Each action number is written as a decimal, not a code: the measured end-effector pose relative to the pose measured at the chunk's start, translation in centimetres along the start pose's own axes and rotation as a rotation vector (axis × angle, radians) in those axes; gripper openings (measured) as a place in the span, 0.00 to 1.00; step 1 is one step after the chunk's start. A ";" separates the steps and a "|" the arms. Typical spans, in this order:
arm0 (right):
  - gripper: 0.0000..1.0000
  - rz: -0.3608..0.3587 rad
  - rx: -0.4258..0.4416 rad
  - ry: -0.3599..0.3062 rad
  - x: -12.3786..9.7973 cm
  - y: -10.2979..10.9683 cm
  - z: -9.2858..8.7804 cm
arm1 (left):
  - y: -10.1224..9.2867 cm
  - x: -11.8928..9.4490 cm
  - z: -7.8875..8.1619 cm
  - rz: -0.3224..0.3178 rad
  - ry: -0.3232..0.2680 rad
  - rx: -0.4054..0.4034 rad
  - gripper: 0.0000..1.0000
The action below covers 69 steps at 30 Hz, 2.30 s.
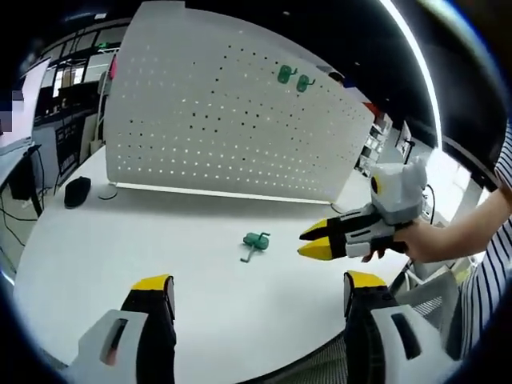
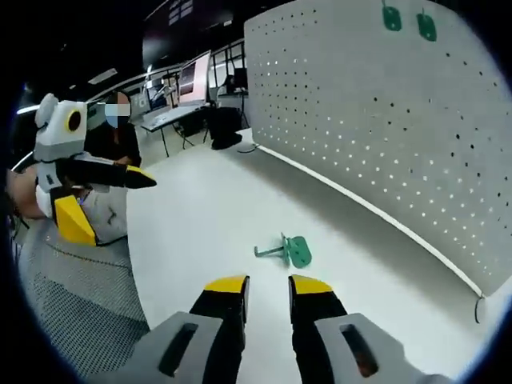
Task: Insert the hook assembly into the mounting plate slot until the hook locks in place.
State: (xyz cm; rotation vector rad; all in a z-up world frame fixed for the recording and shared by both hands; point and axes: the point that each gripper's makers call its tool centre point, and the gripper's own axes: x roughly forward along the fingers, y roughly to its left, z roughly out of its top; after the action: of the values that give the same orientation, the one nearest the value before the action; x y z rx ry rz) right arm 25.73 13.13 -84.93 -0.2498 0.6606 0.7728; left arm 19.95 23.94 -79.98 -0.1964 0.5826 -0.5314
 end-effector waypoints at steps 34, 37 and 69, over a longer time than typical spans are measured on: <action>0.07 -0.001 -0.039 0.107 6.2 -1.9 -1.0 | 0.5 0.0 -0.1 0.006 0.006 -0.031 0.86; 0.07 -0.008 -0.048 0.114 6.4 -2.0 -1.1 | 0.5 0.0 -0.1 0.006 0.006 -0.032 0.85; 0.03 -0.003 -0.123 0.104 7.4 -2.3 -0.6 | 0.5 0.0 -0.3 0.004 0.017 -0.029 0.82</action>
State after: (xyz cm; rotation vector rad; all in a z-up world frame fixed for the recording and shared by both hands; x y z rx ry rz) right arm 31.02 15.45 -90.16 -0.4053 0.7116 0.8026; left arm 19.99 24.33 -80.35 -0.2180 0.6074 -0.5219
